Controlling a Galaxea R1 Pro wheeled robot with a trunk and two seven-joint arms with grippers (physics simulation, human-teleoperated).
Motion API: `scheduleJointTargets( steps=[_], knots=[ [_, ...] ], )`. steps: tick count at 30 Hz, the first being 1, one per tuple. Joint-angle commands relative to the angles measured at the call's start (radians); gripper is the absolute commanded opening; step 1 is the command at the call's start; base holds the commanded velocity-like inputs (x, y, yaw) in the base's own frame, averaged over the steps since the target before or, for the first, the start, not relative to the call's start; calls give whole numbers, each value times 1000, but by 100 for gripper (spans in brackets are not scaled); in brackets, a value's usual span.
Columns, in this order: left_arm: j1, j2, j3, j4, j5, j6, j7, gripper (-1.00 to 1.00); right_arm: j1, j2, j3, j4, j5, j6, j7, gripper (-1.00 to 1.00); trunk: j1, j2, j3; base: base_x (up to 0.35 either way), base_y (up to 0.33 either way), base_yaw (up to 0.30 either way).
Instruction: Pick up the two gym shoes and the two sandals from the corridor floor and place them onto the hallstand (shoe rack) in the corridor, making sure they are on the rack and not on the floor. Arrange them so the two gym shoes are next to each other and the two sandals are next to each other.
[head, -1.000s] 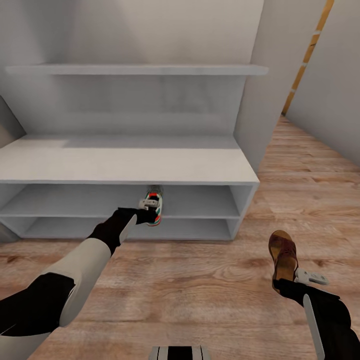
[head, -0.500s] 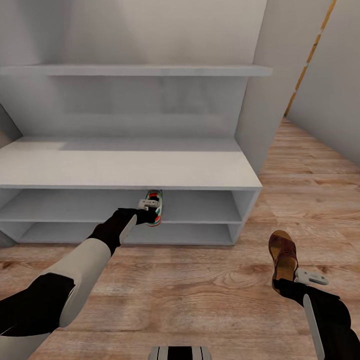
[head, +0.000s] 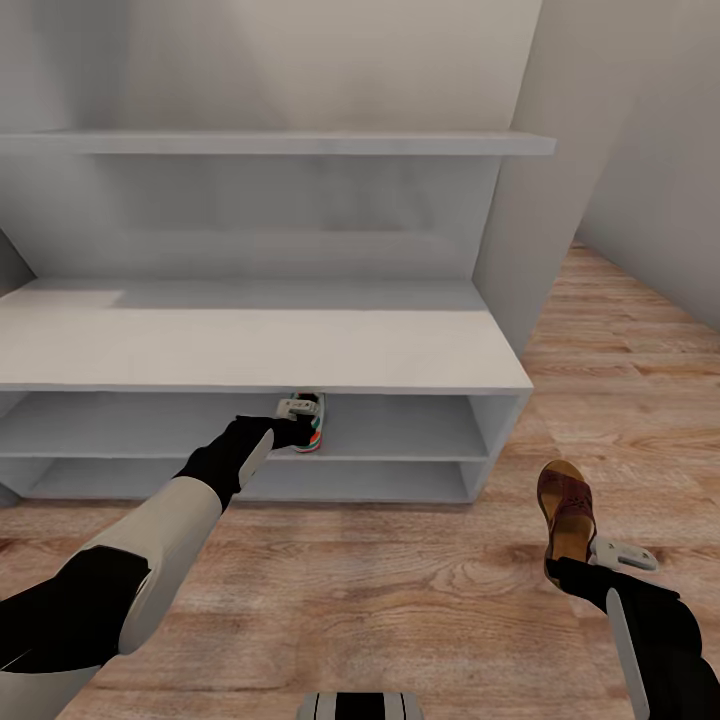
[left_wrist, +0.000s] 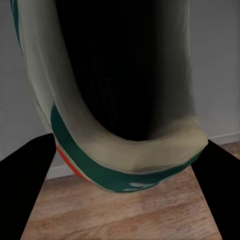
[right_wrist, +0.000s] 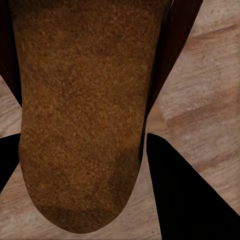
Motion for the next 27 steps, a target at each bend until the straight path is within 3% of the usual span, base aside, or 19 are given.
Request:
scheduleJointTargets(
  steps=[1,27],
  knots=[
    [0,1,-4,-1,10,5,3,-100,-1,0,0,-1,1,5,-2,-100,0,0,-1,29,0,0],
    [22,1,-4,-1,10,1,2,-100,-1,-1,0,-1,1,5,-2,-100,0,0,-1,2,0,0]
  ],
)
